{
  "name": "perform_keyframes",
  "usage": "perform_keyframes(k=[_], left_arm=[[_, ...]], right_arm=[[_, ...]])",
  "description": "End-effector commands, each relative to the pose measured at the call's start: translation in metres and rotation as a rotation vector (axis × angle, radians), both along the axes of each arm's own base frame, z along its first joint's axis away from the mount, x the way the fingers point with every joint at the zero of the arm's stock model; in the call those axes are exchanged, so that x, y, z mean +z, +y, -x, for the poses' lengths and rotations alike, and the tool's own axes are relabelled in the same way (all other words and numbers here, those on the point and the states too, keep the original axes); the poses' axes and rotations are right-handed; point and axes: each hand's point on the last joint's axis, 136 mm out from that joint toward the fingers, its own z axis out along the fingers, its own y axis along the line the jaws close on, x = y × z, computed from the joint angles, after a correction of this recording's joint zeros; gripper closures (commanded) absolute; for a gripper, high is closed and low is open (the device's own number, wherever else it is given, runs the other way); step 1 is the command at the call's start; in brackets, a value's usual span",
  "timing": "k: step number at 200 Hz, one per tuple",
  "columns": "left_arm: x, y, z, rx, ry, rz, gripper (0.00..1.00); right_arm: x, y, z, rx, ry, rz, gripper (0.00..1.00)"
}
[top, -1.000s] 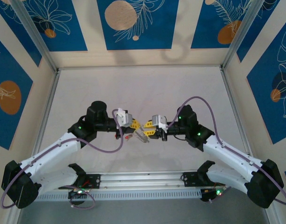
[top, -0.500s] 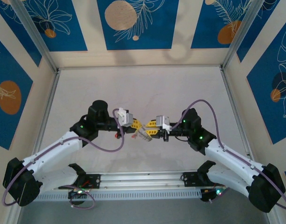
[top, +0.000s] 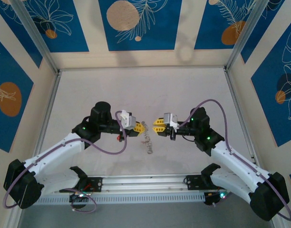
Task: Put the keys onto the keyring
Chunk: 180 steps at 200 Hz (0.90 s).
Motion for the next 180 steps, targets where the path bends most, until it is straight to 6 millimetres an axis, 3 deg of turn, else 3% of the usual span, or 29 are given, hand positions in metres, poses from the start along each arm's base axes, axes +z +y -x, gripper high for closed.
perform_keyframes(k=[1, 47, 180], left_arm=[[0.026, -0.004, 0.008, -0.060, -0.062, 0.058, 1.00], [0.031, -0.006, 0.007, -0.060, -0.059, 0.078, 1.00], [0.032, -0.012, 0.005, -0.069, -0.039, 0.098, 1.00]], right_arm=[[0.013, 0.001, 0.006, 0.056, -0.038, 0.008, 0.78], [0.003, 0.018, 0.020, 0.114, -0.080, 0.038, 0.78], [-0.008, 0.028, 0.016, 0.058, -0.067, -0.011, 0.81]])
